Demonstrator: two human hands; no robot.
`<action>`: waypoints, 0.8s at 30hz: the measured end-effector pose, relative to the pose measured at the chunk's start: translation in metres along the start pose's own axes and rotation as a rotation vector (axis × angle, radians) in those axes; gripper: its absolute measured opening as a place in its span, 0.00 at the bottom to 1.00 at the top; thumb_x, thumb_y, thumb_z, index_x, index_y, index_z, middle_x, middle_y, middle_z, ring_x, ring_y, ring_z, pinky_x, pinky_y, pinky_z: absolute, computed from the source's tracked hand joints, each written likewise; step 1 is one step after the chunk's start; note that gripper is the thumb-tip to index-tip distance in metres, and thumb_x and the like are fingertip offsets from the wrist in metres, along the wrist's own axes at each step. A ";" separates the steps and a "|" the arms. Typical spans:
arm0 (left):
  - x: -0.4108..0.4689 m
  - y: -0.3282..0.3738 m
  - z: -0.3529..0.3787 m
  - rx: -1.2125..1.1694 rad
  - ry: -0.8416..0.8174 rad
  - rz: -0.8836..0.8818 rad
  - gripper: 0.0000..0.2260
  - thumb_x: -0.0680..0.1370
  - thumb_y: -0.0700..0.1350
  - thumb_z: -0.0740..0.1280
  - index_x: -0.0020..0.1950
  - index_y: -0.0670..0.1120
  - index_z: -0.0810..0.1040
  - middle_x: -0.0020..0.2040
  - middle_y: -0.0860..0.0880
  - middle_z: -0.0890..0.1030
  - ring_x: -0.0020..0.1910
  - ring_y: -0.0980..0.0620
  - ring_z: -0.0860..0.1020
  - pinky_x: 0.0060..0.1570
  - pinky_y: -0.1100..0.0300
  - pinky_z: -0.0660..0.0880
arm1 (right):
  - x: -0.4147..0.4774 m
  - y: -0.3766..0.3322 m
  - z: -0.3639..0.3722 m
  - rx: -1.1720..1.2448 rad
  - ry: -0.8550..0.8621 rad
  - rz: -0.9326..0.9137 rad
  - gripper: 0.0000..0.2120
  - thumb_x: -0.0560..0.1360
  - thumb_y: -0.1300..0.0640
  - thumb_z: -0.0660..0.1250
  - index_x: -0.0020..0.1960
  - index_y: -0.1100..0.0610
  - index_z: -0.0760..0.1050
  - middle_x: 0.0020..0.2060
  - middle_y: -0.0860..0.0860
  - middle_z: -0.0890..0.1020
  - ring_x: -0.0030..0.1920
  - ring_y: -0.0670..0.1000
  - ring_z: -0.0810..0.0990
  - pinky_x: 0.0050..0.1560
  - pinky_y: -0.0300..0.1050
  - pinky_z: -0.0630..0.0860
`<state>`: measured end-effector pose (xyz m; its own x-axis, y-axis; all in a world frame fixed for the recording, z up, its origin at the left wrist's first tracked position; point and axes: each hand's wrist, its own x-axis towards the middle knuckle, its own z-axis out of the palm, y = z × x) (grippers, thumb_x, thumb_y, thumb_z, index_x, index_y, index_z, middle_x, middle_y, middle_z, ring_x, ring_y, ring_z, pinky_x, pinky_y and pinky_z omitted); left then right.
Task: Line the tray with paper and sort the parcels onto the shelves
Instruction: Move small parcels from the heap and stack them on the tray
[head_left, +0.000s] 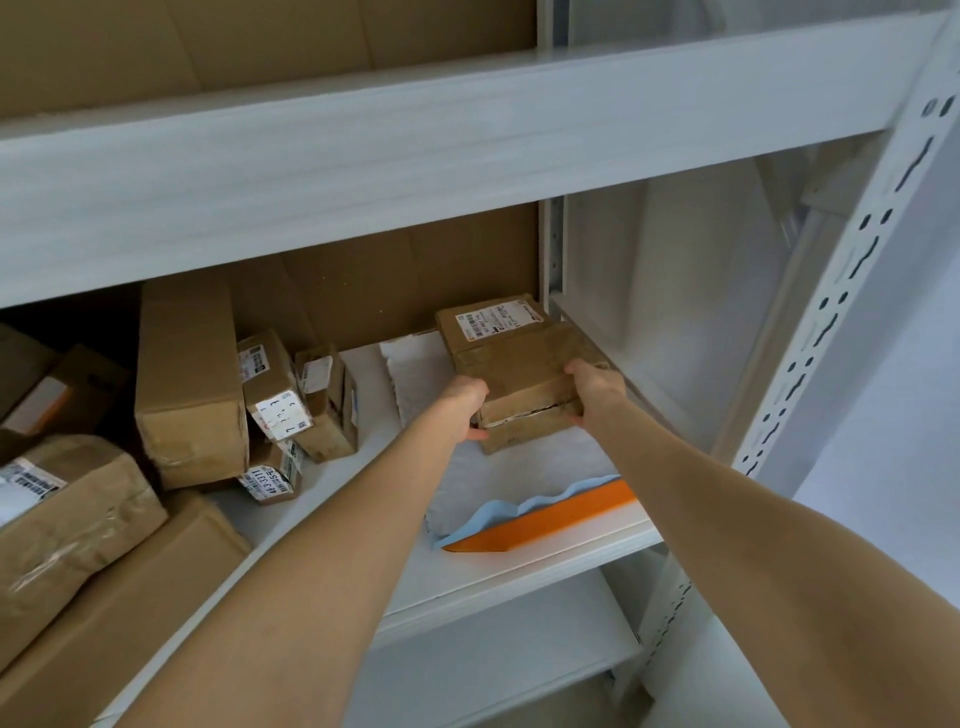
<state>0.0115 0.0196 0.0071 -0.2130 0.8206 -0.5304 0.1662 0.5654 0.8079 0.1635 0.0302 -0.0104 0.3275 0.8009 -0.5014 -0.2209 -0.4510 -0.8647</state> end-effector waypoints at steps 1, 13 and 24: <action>-0.001 0.000 0.000 0.007 -0.001 0.001 0.12 0.80 0.37 0.58 0.63 0.42 0.72 0.63 0.39 0.74 0.61 0.41 0.74 0.49 0.49 0.79 | 0.000 -0.001 0.000 -0.010 -0.004 0.001 0.13 0.76 0.54 0.69 0.56 0.55 0.69 0.47 0.54 0.74 0.51 0.57 0.75 0.61 0.56 0.77; -0.007 -0.005 -0.004 0.013 -0.012 0.051 0.12 0.80 0.35 0.59 0.63 0.42 0.72 0.61 0.41 0.75 0.60 0.44 0.75 0.56 0.52 0.78 | -0.006 0.000 0.004 -0.067 -0.033 -0.010 0.11 0.78 0.57 0.66 0.59 0.56 0.69 0.43 0.54 0.74 0.50 0.56 0.75 0.61 0.54 0.77; -0.035 -0.001 -0.019 0.066 0.150 0.211 0.11 0.80 0.39 0.60 0.63 0.41 0.72 0.54 0.44 0.74 0.54 0.46 0.72 0.54 0.55 0.71 | -0.035 -0.014 0.011 -0.484 0.268 -0.329 0.31 0.76 0.53 0.67 0.75 0.56 0.58 0.73 0.60 0.61 0.71 0.62 0.62 0.70 0.58 0.66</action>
<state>0.0009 -0.0111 0.0297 -0.3062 0.9023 -0.3036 0.2839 0.3909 0.8755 0.1452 0.0127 0.0202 0.5395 0.8297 -0.1431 0.3493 -0.3752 -0.8586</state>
